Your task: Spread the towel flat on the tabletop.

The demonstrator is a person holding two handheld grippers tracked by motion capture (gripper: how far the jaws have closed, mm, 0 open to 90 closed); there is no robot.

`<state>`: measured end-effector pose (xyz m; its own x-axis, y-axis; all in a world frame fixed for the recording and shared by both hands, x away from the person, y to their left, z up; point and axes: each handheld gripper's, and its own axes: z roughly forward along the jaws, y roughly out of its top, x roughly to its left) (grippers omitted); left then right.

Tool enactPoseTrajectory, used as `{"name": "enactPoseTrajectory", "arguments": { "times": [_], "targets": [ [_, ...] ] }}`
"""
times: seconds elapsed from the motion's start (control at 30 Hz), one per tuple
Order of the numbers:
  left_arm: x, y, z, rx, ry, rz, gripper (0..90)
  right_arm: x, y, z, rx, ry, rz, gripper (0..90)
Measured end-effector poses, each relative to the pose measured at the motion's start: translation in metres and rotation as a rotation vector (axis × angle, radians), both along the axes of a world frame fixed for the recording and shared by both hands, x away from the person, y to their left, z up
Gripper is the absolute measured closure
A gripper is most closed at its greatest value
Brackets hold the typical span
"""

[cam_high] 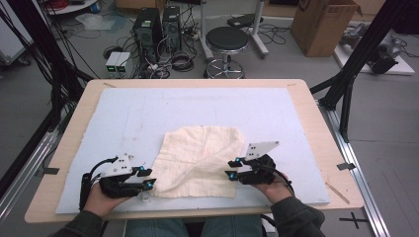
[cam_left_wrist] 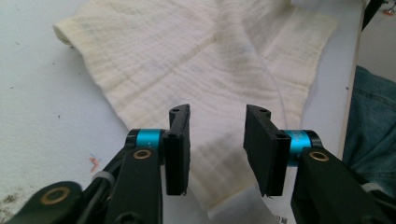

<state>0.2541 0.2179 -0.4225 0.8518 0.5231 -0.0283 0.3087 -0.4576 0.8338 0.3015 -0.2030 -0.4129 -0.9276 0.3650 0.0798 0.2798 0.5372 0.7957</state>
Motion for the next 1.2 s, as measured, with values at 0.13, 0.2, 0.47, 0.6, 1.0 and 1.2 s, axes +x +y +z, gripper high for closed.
{"name": "enactPoseTrajectory", "arguments": {
  "times": [0.13,0.2,0.47,0.6,1.0,1.2],
  "targets": [
    [0.0,-0.002,-0.009,0.032,0.028,-0.018,58.9,-0.008,0.005,-0.011,-0.029,0.015,0.055,60.1],
    [0.001,-0.004,-0.013,0.053,0.042,-0.016,59.2,-0.009,0.008,-0.015,-0.05,0.015,0.071,59.8],
    [0.01,-0.014,-0.02,0.1,0.056,0.023,75.7,-0.01,0.02,-0.026,-0.153,-0.012,0.118,70.3],
    [0.008,-0.016,-0.018,0.113,0.037,0.026,87.5,-0.009,0.021,-0.026,-0.152,0.012,0.138,87.7],
    [0.004,-0.019,0.0,0.043,-0.007,0.015,88.9,-0.018,-0.003,-0.009,-0.121,0.012,0.123,88.5],
    [0.012,-0.031,0.008,0.053,-0.015,0.011,88.9,-0.023,-0.021,0.004,-0.108,-0.01,0.094,88.4]
  ]
}}
